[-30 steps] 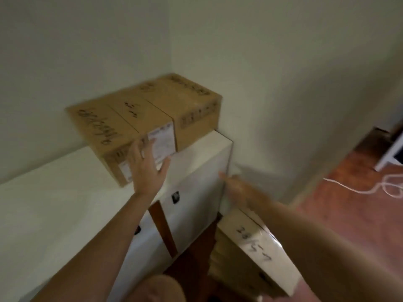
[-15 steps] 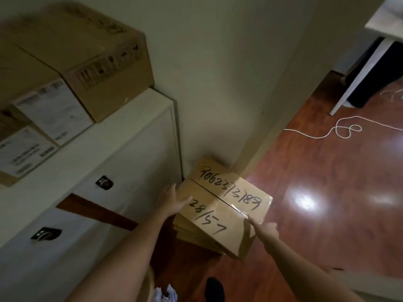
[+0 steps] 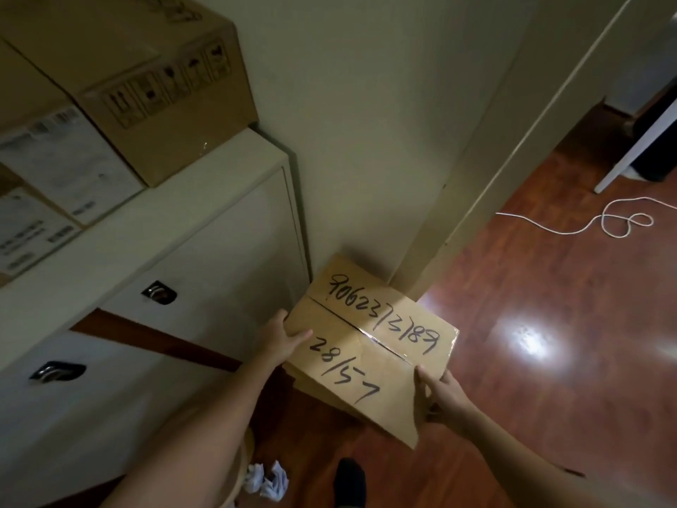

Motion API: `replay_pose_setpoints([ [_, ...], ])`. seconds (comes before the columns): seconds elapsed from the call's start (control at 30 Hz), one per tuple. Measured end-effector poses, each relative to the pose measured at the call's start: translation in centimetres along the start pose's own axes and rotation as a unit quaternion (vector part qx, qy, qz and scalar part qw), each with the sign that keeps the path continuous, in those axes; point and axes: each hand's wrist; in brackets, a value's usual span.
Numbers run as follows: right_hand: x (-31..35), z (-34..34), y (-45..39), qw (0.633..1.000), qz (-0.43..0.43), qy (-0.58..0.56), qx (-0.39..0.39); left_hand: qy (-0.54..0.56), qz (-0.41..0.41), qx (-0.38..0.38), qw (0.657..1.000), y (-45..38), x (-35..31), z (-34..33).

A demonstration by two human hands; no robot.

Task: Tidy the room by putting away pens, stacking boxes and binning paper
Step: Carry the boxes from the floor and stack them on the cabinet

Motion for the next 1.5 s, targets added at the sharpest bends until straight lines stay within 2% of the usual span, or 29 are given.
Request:
replay_pose_setpoints([
  [0.13,2.1,-0.3,3.2,0.995,0.038,0.095,-0.003,-0.015,-0.028,-0.062,0.998,5.3,-1.1,1.5],
  [0.3,5.8,-2.2,9.5,0.97,0.137,0.2,-0.01,-0.034,-0.088,-0.143,0.985,14.7,-2.0,5.5],
  [0.47,10.9,-7.3,17.4,0.913,0.247,0.321,-0.045,0.023,-0.156,-0.227,0.961,26.0,-0.4,9.6],
  [0.53,12.8,-10.6,20.0,0.889,0.278,0.362,-0.036,0.045,-0.165,-0.249,0.953,30.4,1.8,11.3],
  [0.73,14.8,-23.8,23.7,0.838,0.311,0.447,0.03,0.064,-0.119,-0.337,0.932,40.4,10.7,16.4],
  [0.8,14.4,-28.9,23.5,0.832,0.302,0.462,0.05,0.086,-0.075,-0.34,0.933,42.1,14.0,18.8],
  [0.93,12.5,-38.1,22.8,0.79,0.306,0.525,0.08,0.162,-0.028,-0.319,0.933,44.0,19.9,23.6],
  [1.0,11.6,-41.0,22.6,0.804,0.302,0.505,0.086,0.157,-0.021,-0.328,0.931,43.9,21.5,26.0],
  [1.17,10.8,-46.5,23.5,0.843,0.297,0.427,0.134,0.182,-0.018,-0.416,0.891,41.8,23.1,32.1],
  [1.23,10.7,-48.0,23.7,0.855,0.273,0.402,0.178,0.239,-0.056,-0.429,0.869,40.6,23.3,33.2],
  [1.27,10.6,-48.5,23.5,0.849,0.275,0.411,0.186,0.287,-0.075,-0.432,0.852,39.9,23.4,33.5],
  [1.3,10.7,-48.8,23.0,0.825,0.303,0.445,0.172,0.333,-0.088,-0.426,0.837,39.5,23.3,33.5],
  [1.33,10.9,-48.9,22.4,0.781,0.354,0.494,0.141,0.367,-0.096,-0.409,0.83,39.2,22.9,33.1],
  [1.4,12.3,-48.9,20.5,0.65,0.45,0.608,0.076,0.381,-0.104,-0.346,0.851,38.6,22.1,31.8],
  [1.47,14.2,-49.1,18.6,0.5,0.482,0.718,0.044,0.379,-0.097,-0.267,0.881,38.2,21.4,31.1],
  [1.5,15.1,-49.4,17.9,0.442,0.476,0.759,0.043,0.379,-0.101,-0.254,0.884,38.1,21.2,31.2],
])
Point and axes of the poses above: each hand's wrist, its own y-axis away from the middle knuckle, its own z-axis out of the back of the hand, x = y × z, and after that the axes turned 14 degrees about x, right-handed
